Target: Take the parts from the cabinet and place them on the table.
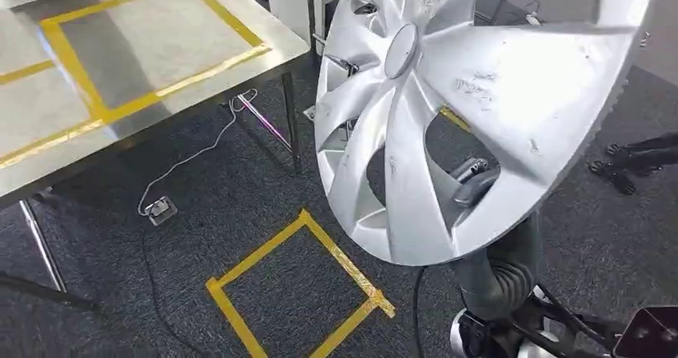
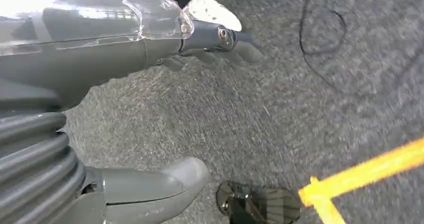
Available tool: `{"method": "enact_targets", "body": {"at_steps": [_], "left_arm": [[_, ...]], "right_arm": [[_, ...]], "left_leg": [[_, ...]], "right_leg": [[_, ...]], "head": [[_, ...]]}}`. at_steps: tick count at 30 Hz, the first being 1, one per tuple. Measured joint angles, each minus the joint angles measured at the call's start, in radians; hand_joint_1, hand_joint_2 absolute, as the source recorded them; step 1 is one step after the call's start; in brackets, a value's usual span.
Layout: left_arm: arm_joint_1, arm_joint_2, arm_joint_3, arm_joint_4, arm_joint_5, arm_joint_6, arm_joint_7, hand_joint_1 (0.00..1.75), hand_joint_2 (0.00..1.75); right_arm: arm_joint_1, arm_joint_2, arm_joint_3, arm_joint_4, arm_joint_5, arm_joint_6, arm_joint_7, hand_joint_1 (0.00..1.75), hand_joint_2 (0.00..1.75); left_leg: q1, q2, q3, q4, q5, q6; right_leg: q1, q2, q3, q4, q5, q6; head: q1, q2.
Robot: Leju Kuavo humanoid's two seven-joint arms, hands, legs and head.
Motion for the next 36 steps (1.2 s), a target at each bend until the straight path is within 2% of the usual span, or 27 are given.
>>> {"method": "enact_targets", "body": {"at_steps": [2,3,4,6,7,8,9,10,12,13,14,15,17,18,19,20,22,23,24,25,28,30,32,33,34,35,36], "left_arm": [[-0.002,-0.002,0.0,0.0,0.0,0.0,0.0,0.0,1.75],[-0.002,-0.003,0.0,0.0,0.0,0.0,0.0,0.0,1.75],[-0.001,-0.004,0.0,0.0,0.0,0.0,0.001,0.0,1.75],[0.001,-0.006,0.0,0.0,-0.001,0.001,0.003,0.0,1.75],[0.001,-0.006,0.0,0.0,-0.001,0.001,0.008,0.0,1.75],[0.001,-0.008,0.0,0.001,-0.002,0.001,0.011,0.0,1.75],[0.0,-0.011,0.0,0.001,-0.004,0.001,0.013,0.0,1.75],[0.0,-0.012,0.0,0.001,-0.005,0.001,0.017,0.0,1.75],[0.003,-0.011,0.0,0.001,-0.008,0.001,0.02,0.0,1.75],[0.003,-0.009,0.0,0.0,-0.008,0.002,0.02,0.0,1.75],[0.005,-0.008,0.0,0.002,-0.009,0.002,0.02,0.0,1.75],[0.003,-0.007,0.0,0.001,-0.01,0.002,0.019,0.0,1.75],[0.0,-0.006,0.0,0.002,-0.011,0.002,0.018,0.0,1.75],[0.001,-0.006,0.0,0.002,-0.011,0.002,0.018,0.0,1.75],[0.002,-0.006,0.0,0.002,-0.011,0.002,0.018,0.0,1.75],[0.003,-0.005,0.0,0.001,-0.011,0.002,0.018,0.0,1.75],[0.002,-0.002,0.0,0.001,-0.011,0.002,0.017,0.0,1.75],[0.001,-0.002,0.0,0.001,-0.011,0.002,0.016,0.0,1.75],[0.0,-0.004,0.0,0.001,-0.012,0.002,0.016,0.0,1.75],[0.001,-0.003,0.0,0.001,-0.012,0.002,0.015,0.0,1.75],[0.0,-0.003,0.0,0.002,-0.012,0.002,0.015,0.0,1.75],[-0.002,-0.004,0.0,0.001,-0.014,0.002,0.012,0.0,1.75],[-0.005,-0.005,0.0,0.0,-0.017,0.002,0.009,0.0,1.75],[-0.005,-0.005,0.0,0.0,-0.018,0.002,0.008,0.0,1.75],[-0.004,-0.005,0.0,0.0,-0.019,0.002,0.008,0.0,1.75],[-0.002,-0.005,0.0,0.001,-0.019,0.002,0.008,0.0,1.75],[-0.001,-0.005,0.0,0.001,-0.019,0.002,0.008,0.0,1.75]], "right_arm": [[0.001,-0.002,-0.001,-0.001,0.0,0.0,0.0,1.75,1.75],[0.001,-0.003,-0.001,-0.001,0.0,0.0,0.001,1.75,1.75],[0.001,-0.003,-0.001,-0.001,0.0,0.0,0.002,1.75,1.75],[0.001,-0.006,-0.001,-0.002,0.0,-0.001,0.005,1.75,1.75],[0.0,-0.006,-0.003,-0.003,0.0,-0.002,0.006,1.75,1.75],[0.0,-0.008,-0.005,-0.006,0.0,-0.002,0.006,1.75,1.75],[0.002,-0.01,-0.006,-0.01,0.0,-0.003,0.006,1.75,1.75],[0.0,-0.01,-0.006,-0.013,0.0,-0.005,0.006,1.75,1.75],[-0.001,-0.011,-0.006,-0.016,0.0,-0.007,0.007,1.75,1.75],[-0.001,-0.011,-0.006,-0.018,0.0,-0.008,0.007,1.75,1.75],[-0.003,-0.011,-0.005,-0.018,0.0,-0.008,0.008,1.75,1.75],[0.0,-0.011,-0.006,-0.019,0.0,-0.009,0.008,1.75,1.75],[0.002,-0.011,-0.005,-0.026,0.002,-0.01,0.008,1.75,1.75],[0.002,-0.011,-0.005,-0.027,0.004,-0.011,0.008,1.75,1.75],[0.003,-0.011,-0.005,-0.027,0.005,-0.011,0.008,1.75,1.75],[0.004,-0.011,-0.005,-0.027,0.005,-0.011,0.008,1.75,1.75],[0.004,-0.011,-0.004,-0.028,0.005,-0.011,0.008,1.75,1.75],[0.004,-0.011,-0.004,-0.032,0.005,-0.011,0.008,1.75,1.75],[0.004,-0.011,-0.005,-0.035,0.005,-0.011,0.008,1.75,1.75],[0.003,-0.011,-0.005,-0.035,0.005,-0.011,0.008,1.75,1.75],[0.002,-0.011,-0.004,-0.039,0.008,-0.011,0.008,1.75,1.75],[0.003,-0.011,-0.006,-0.042,0.011,-0.011,0.008,1.75,1.75],[0.006,-0.013,-0.006,-0.043,0.011,-0.011,0.008,1.75,1.75],[0.006,-0.014,-0.005,-0.043,0.011,-0.011,0.008,1.75,1.75],[0.006,-0.015,-0.005,-0.042,0.011,-0.01,0.008,1.75,1.75],[0.006,-0.017,-0.005,-0.042,0.011,-0.01,0.008,1.75,1.75],[0.005,-0.017,-0.005,-0.042,0.011,-0.01,0.008,1.75,1.75]], "left_leg": [[-0.004,-0.03,-0.002,0.0,0.002,0.008],[-0.007,-0.044,-0.001,0.0,0.003,0.01],[-0.01,-0.06,0.0,0.0,0.003,0.011],[-0.015,-0.091,0.002,0.001,0.004,0.012],[-0.017,-0.105,0.005,0.001,0.005,0.013],[-0.013,-0.115,0.004,0.0,0.005,0.012],[-0.022,-0.128,0.0,0.005,0.005,0.01],[-0.017,-0.136,-0.007,0.004,0.009,0.005],[-0.01,-0.155,-0.013,-0.002,0.017,-0.008],[-0.019,-0.163,-0.013,-0.005,0.019,-0.013],[-0.025,-0.078,-0.017,0.01,0.001,-0.016],[-0.021,-0.028,-0.038,0.049,-0.031,-0.026],[-0.004,-0.018,-0.106,0.195,-0.106,-0.041],[0.0,-0.02,-0.135,0.257,-0.126,-0.047],[0.005,-0.02,-0.145,0.277,-0.121,-0.052],[0.009,-0.019,-0.131,0.25,-0.095,-0.057],[0.011,0.006,-0.048,0.096,-0.012,-0.062],[0.008,0.06,-0.009,0.017,0.003,-0.063],[-0.003,0.085,-0.003,0.012,-0.007,-0.05],[-0.004,0.065,-0.005,0.011,-0.005,-0.031],[-0.008,0.037,-0.007,0.008,-0.004,-0.008],[-0.001,0.009,-0.004,0.004,0.001,0.005],[-0.004,-0.02,-0.006,0.005,0.003,0.011],[-0.007,-0.035,-0.006,0.005,0.004,0.014],[-0.01,-0.049,-0.006,0.005,0.005,0.016],[-0.013,-0.064,-0.005,0.005,0.005,0.017],[-0.017,-0.08,-0.004,0.005,0.006,0.018]], "right_leg": [[0.002,0.034,-0.081,0.172,-0.072,-0.004],[0.004,0.039,-0.108,0.222,-0.08,-0.007],[0.005,0.041,-0.115,0.227,-0.065,-0.013],[0.01,0.051,-0.08,0.13,0.017,-0.03],[0.015,0.069,-0.046,0.046,0.067,-0.043],[0.018,0.111,-0.022,-0.022,0.094,-0.056],[0.013,0.123,-0.012,-0.042,0.09,-0.061],[0.018,0.116,-0.001,-0.059,0.08,-0.055],[0.021,0.097,-0.001,-0.064,0.082,-0.058],[0.012,0.082,0.006,-0.082,0.09,-0.055],[0.01,0.071,0.014,-0.095,0.096,-0.055],[0.012,0.061,0.016,-0.1,0.099,-0.058],[0.012,0.034,0.016,-0.098,0.097,-0.059],[0.011,0.02,0.016,-0.097,0.096,-0.059],[0.01,0.008,0.016,-0.095,0.094,-0.057],[0.009,-0.004,0.016,-0.094,0.091,-0.053],[0.005,-0.024,0.019,-0.085,0.083,-0.042],[0.005,-0.033,0.022,-0.079,0.076,-0.034],[0.013,-0.038,0.02,-0.074,0.07,-0.026],[0.013,-0.043,0.021,-0.074,0.069,-0.023],[0.009,-0.07,0.033,-0.079,0.066,-0.009],[0.002,0.004,0.014,-0.025,0.016,0.0],[0.003,0.034,-0.057,0.133,-0.062,0.0],[0.004,0.038,-0.089,0.198,-0.083,-0.002],[0.004,0.04,-0.106,0.229,-0.083,-0.005],[0.005,0.041,-0.104,0.217,-0.06,-0.011],[0.008,0.045,-0.084,0.161,-0.012,-0.02]], "head": [[0.016,0.0],[0.021,0.0],[0.026,0.0],[0.032,0.0],[0.034,0.0],[0.039,0.0],[0.032,0.0],[0.032,0.0],[0.033,0.0],[0.034,0.0],[0.033,0.0],[0.014,0.0],[0.01,0.0],[0.007,0.0],[0.003,0.0],[-0.001,0.0],[-0.005,0.0],[-0.009,0.0],[-0.016,0.0],[-0.012,0.0],[-0.01,0.0],[-0.002,0.0],[0.013,0.0],[0.019,0.0],[0.024,0.0],[0.029,0.0],[0.032,0.0]]}}
